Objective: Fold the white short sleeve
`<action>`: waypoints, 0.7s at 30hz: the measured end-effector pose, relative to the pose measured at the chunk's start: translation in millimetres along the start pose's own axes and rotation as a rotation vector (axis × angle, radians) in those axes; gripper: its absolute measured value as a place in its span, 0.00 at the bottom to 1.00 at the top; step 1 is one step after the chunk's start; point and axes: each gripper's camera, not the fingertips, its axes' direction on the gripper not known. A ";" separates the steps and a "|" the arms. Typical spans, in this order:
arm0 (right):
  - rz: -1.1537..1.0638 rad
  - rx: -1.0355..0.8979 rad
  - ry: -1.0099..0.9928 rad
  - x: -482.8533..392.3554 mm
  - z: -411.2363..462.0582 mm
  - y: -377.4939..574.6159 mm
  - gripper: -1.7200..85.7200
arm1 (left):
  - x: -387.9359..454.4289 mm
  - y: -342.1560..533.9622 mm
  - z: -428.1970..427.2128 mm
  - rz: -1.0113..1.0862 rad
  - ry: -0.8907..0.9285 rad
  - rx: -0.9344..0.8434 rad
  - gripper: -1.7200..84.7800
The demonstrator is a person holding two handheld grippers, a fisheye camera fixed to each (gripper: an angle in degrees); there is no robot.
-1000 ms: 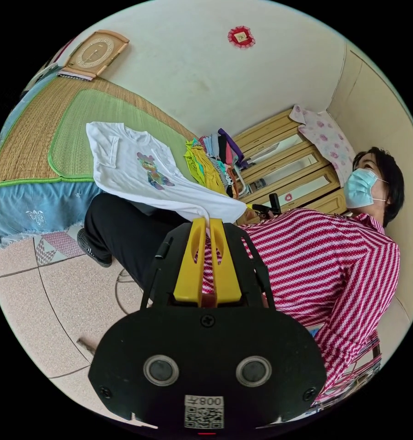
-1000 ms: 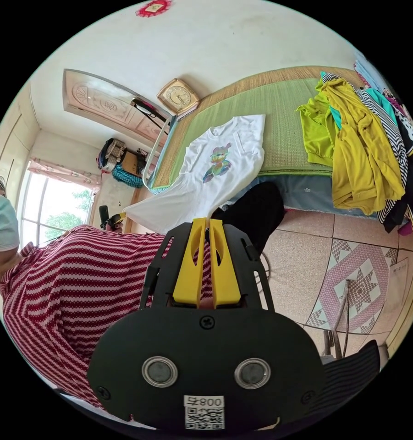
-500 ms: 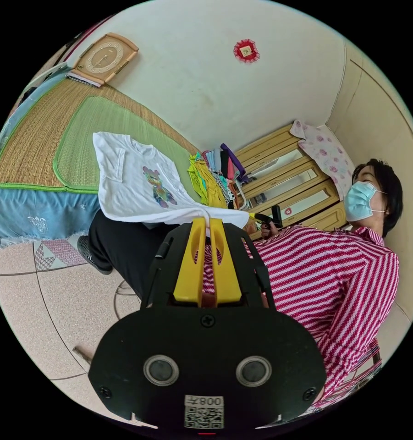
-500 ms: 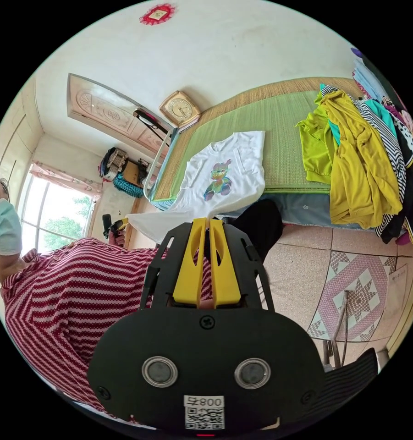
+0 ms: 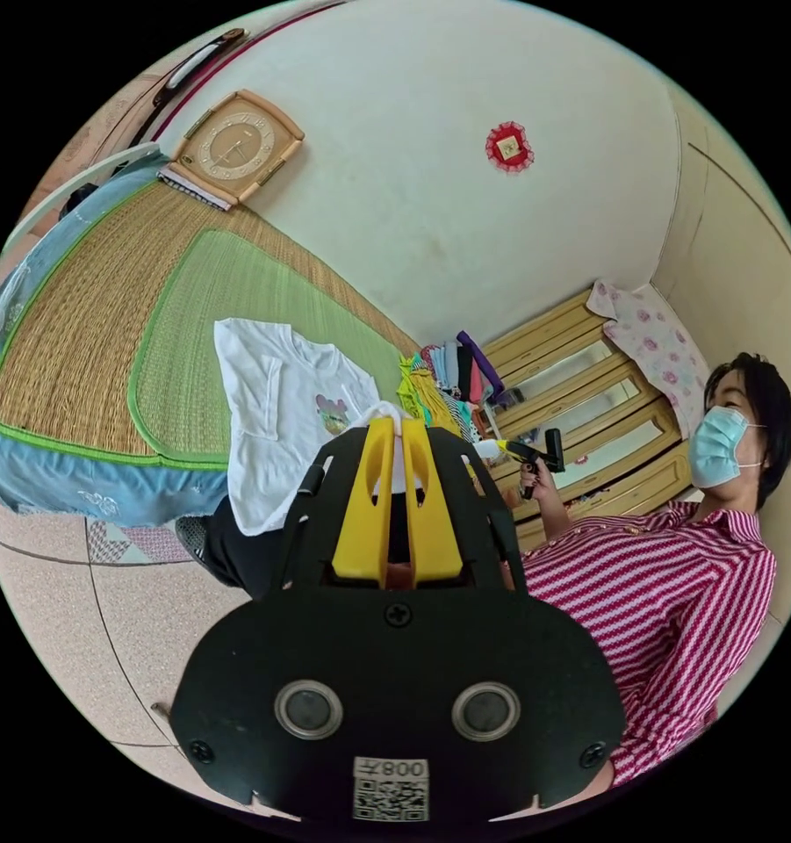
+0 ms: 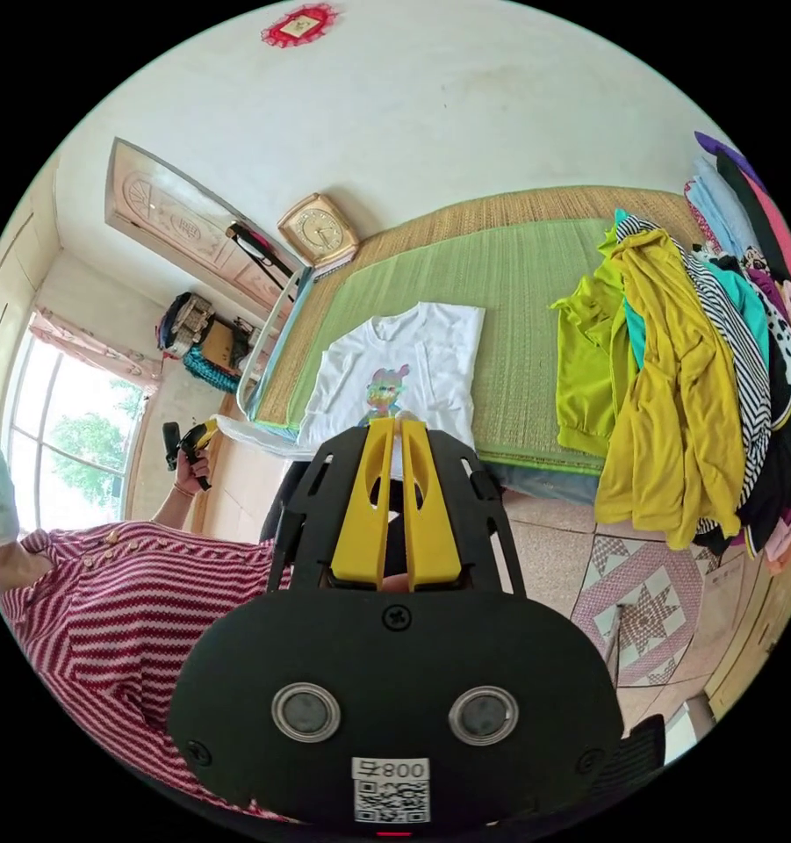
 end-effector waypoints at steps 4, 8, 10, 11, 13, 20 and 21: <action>0.023 -0.019 -0.004 19.2 29.3 -49.3 0.03 | -23.5 -43.7 27.8 -0.028 -0.047 0.015 0.03; 0.049 -0.061 0.029 41.1 69.8 -105.6 0.03 | -45.7 -80.6 57.4 -0.050 -0.076 0.004 0.03; 0.066 -0.079 0.040 51.6 87.3 -129.4 0.03 | -62.3 -103.5 77.1 -0.072 -0.089 -0.004 0.03; 0.074 -0.092 0.047 58.3 98.6 -144.8 0.03 | -66.2 -108.9 81.6 -0.077 -0.093 -0.006 0.03; 0.085 -0.110 0.059 67.4 114.4 -166.7 0.03 | -81.4 -129.0 97.9 -0.097 -0.110 -0.011 0.03; 0.106 -0.150 0.072 96.5 168.8 -240.7 0.02 | -124.3 -174.1 134.5 -0.159 -0.157 -0.024 0.03; 0.108 -0.158 0.075 100.7 177.7 -251.7 0.02 | -131.8 -180.9 140.2 -0.169 -0.165 -0.025 0.04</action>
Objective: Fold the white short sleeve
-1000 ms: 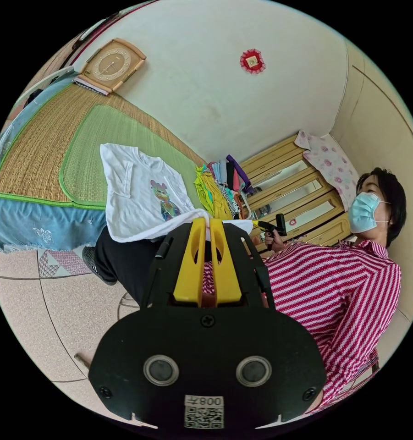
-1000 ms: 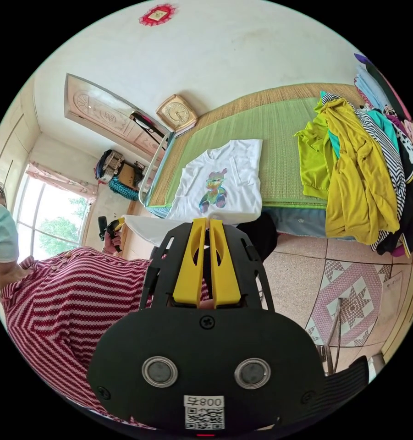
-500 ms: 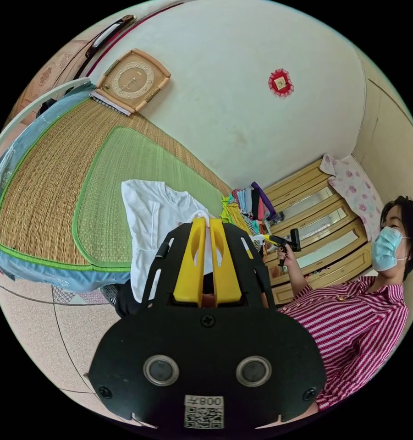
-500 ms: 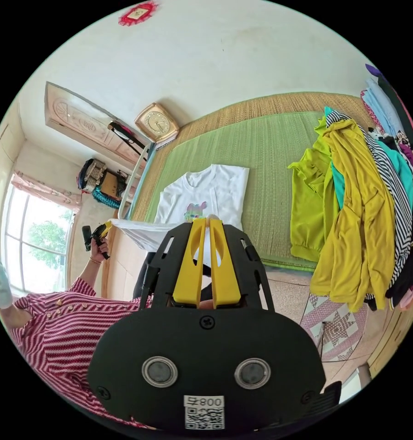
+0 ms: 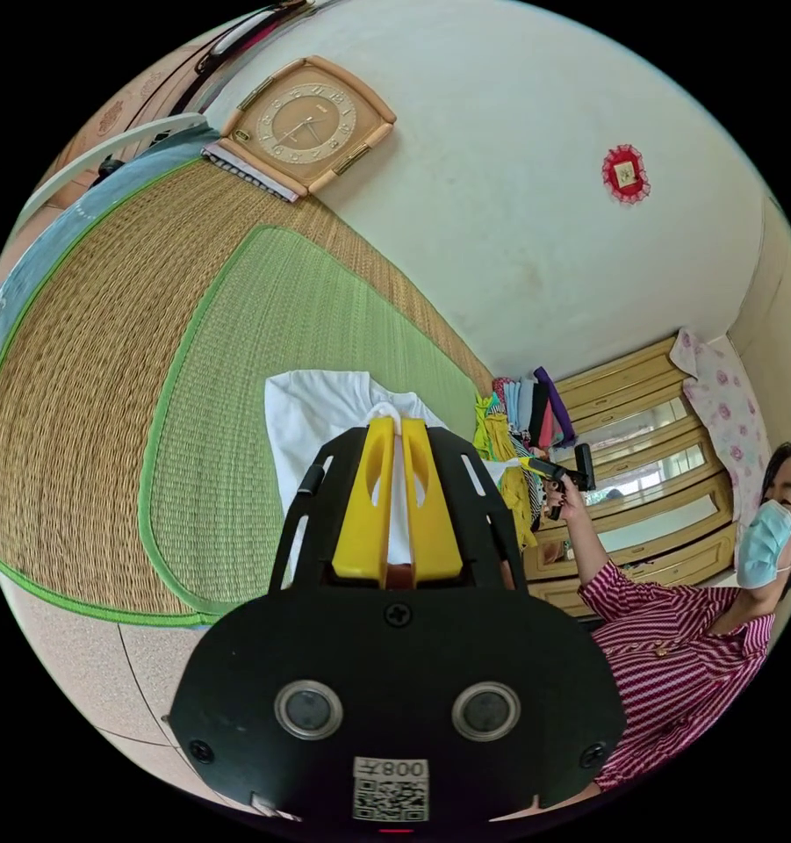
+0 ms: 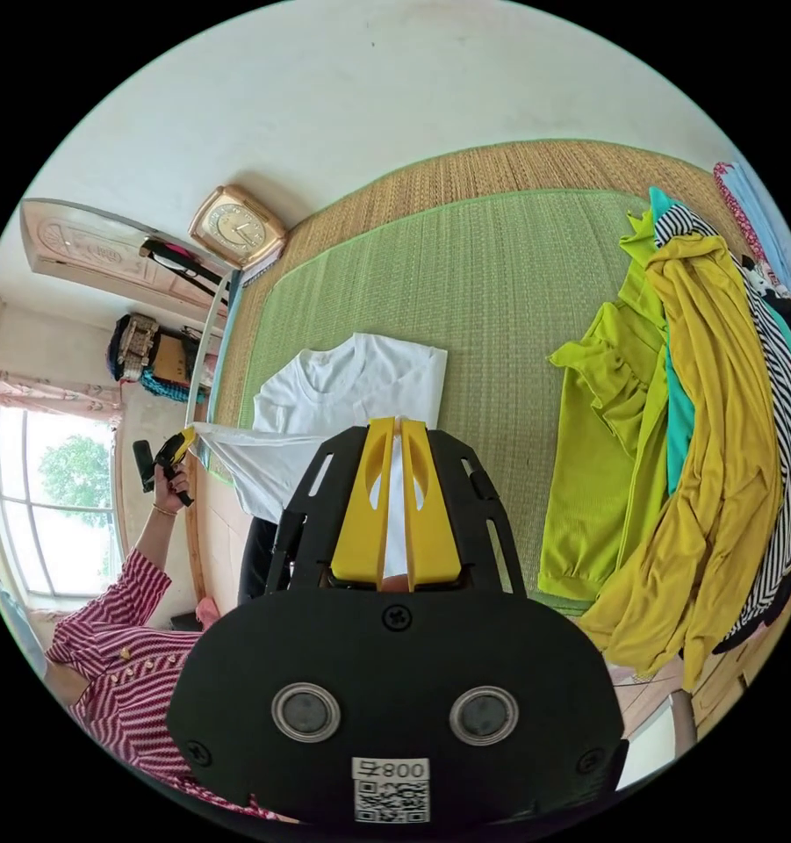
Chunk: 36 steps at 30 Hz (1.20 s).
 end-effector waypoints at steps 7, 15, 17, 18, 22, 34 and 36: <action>0.018 -0.033 0.009 17.0 40.8 -62.5 0.03 | -32.5 -43.9 40.6 -0.059 -0.027 -0.011 0.04; 0.077 -0.079 0.009 48.5 100.2 -121.8 0.03 | -65.2 -83.1 83.8 -0.111 -0.056 -0.027 0.03; 0.086 -0.083 0.011 55.8 109.4 -131.6 0.03 | -70.2 -93.2 93.9 -0.111 -0.067 -0.037 0.03; 0.094 -0.087 0.011 61.2 115.7 -137.6 0.03 | -73.5 -100.0 100.9 -0.111 -0.078 -0.043 0.03; 0.117 -0.099 0.015 76.4 134.1 -154.2 0.03 | -86.0 -121.3 125.0 -0.114 -0.102 -0.068 0.04; 0.168 -0.125 -0.020 113.5 186.2 -186.7 0.02 | -127.6 -142.1 157.8 -0.164 -0.141 -0.080 0.04; 0.159 -0.104 -0.049 114.4 184.2 -186.5 0.02 | -129.9 -141.6 153.9 -0.163 -0.093 -0.046 0.04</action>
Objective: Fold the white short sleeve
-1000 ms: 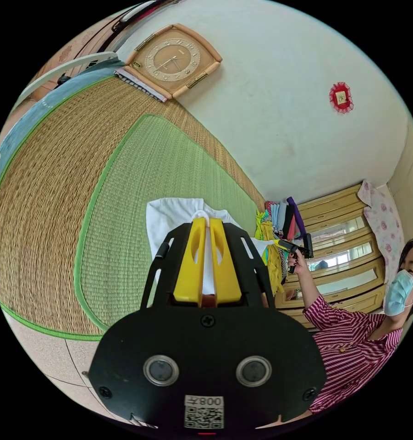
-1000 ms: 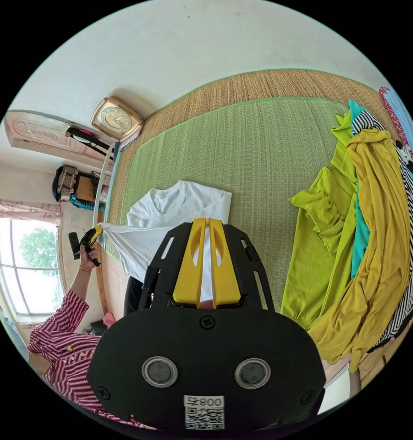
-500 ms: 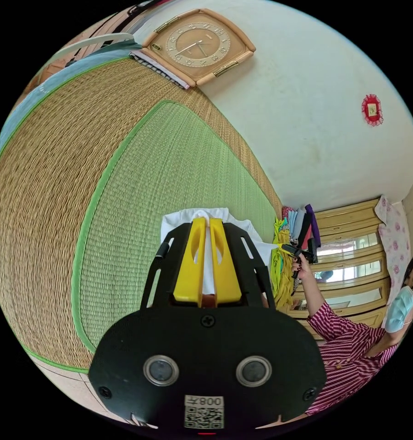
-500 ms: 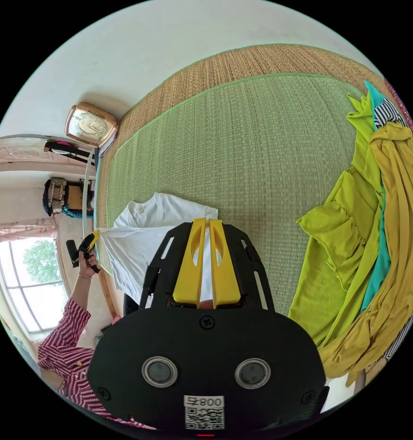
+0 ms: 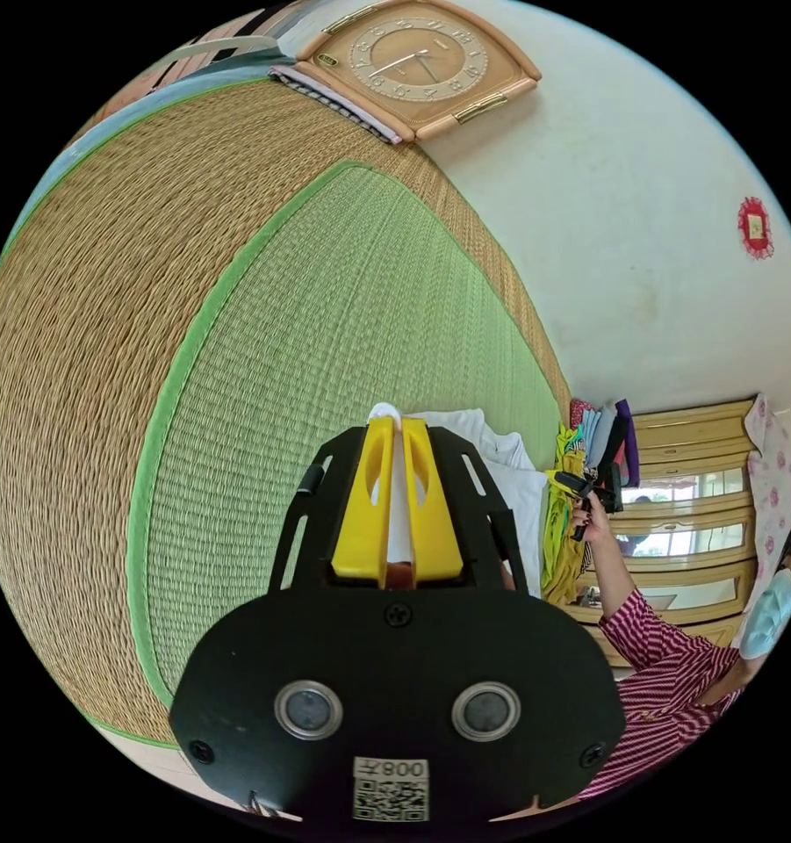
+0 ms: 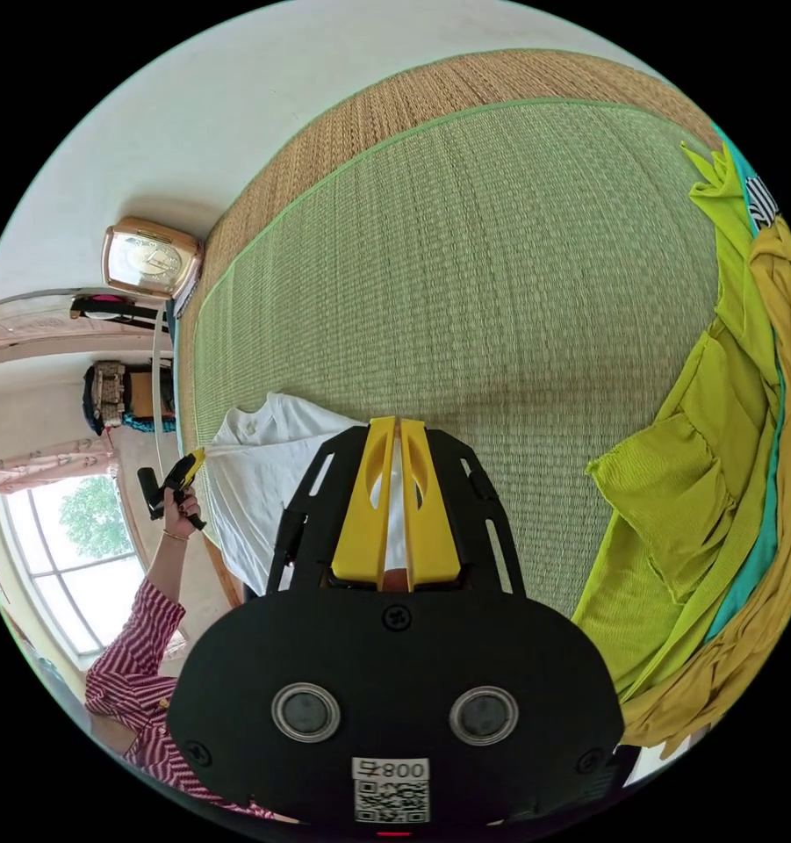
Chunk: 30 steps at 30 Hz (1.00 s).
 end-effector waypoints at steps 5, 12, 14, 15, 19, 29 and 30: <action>-0.043 0.058 -0.045 -2.2 -12.6 9.2 0.02 | -7.2 1.4 -7.0 0.012 0.068 0.035 0.04; -0.041 0.109 -0.080 6.6 -18.9 14.9 0.02 | -19.1 -0.6 -14.0 0.005 0.152 0.102 0.04; -0.035 0.111 -0.073 9.5 -17.1 14.6 0.02 | -21.4 -2.7 -11.7 0.007 0.126 0.096 0.04; -0.031 0.100 -0.062 10.8 -12.4 12.8 0.02 | -25.2 -4.0 -8.0 -0.008 0.103 0.084 0.04; -0.005 0.053 -0.034 15.0 8.2 4.2 0.02 | -37.5 -5.8 6.1 -0.071 0.017 0.034 0.04; 0.064 0.055 -0.016 38.4 15.1 25.5 0.02 | -49.5 17.7 -29.2 -0.113 -0.032 0.099 0.07; 0.058 0.051 -0.017 39.2 16.0 34.9 0.02 | -49.9 26.3 -33.3 -0.112 -0.029 0.091 0.07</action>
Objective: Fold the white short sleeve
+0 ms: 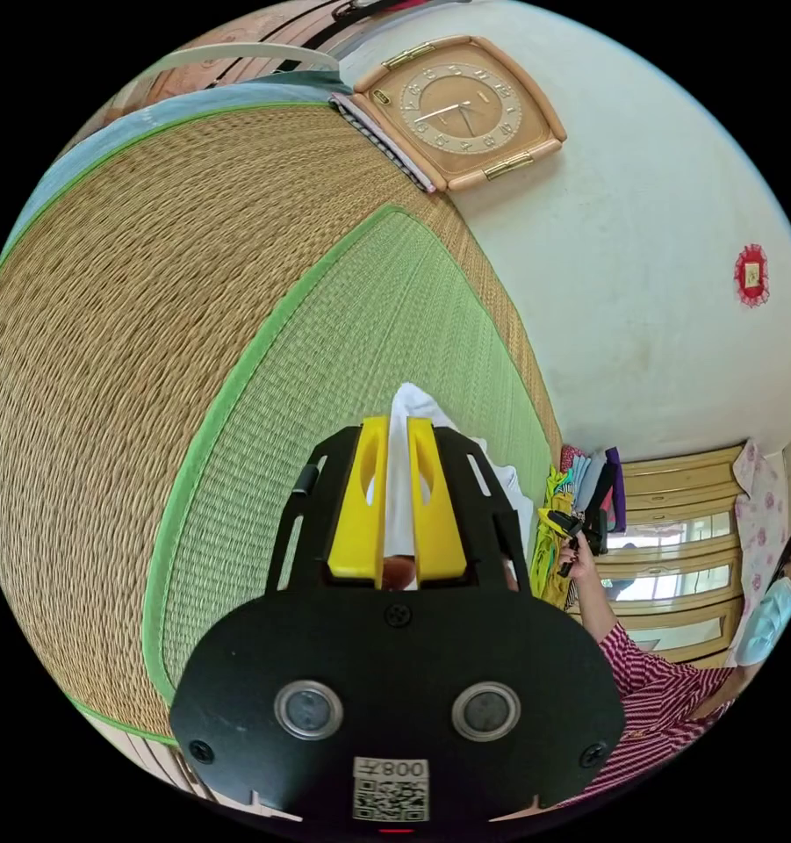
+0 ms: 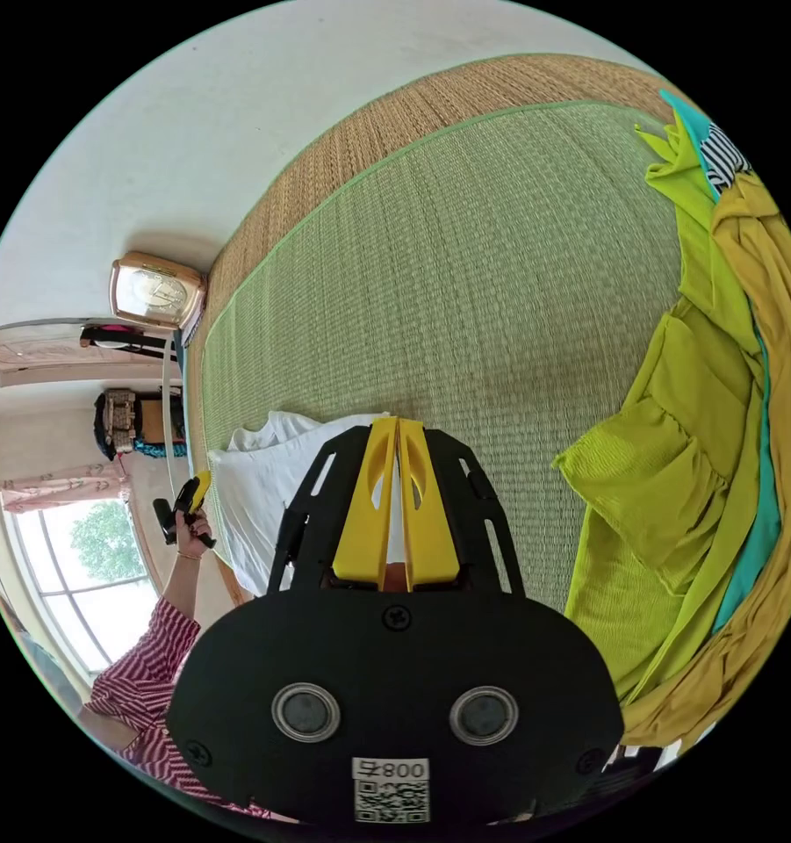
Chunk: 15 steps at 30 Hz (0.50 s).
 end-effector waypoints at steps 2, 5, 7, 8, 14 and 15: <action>-0.021 -0.010 0.003 -0.4 0.8 18.3 0.02 | 1.0 15.9 -5.9 0.021 -0.010 -0.036 0.07; -0.079 -0.047 0.020 -4.8 4.0 61.0 0.02 | 7.2 52.5 -15.9 0.095 -0.062 -0.137 0.08; -0.116 -0.075 0.025 -6.1 5.9 92.8 0.02 | 7.1 86.6 -27.2 0.129 -0.124 -0.205 0.09; -0.125 -0.083 0.023 -4.5 5.8 114.7 0.02 | 6.3 94.8 -30.7 0.134 -0.138 -0.217 0.09; -0.119 -0.148 0.016 15.2 8.8 209.9 0.05 | -8.5 159.0 -56.4 0.095 -0.183 -0.270 0.10; -0.113 -0.148 0.015 19.1 8.2 223.5 0.06 | -8.2 166.5 -58.9 0.099 -0.189 -0.273 0.11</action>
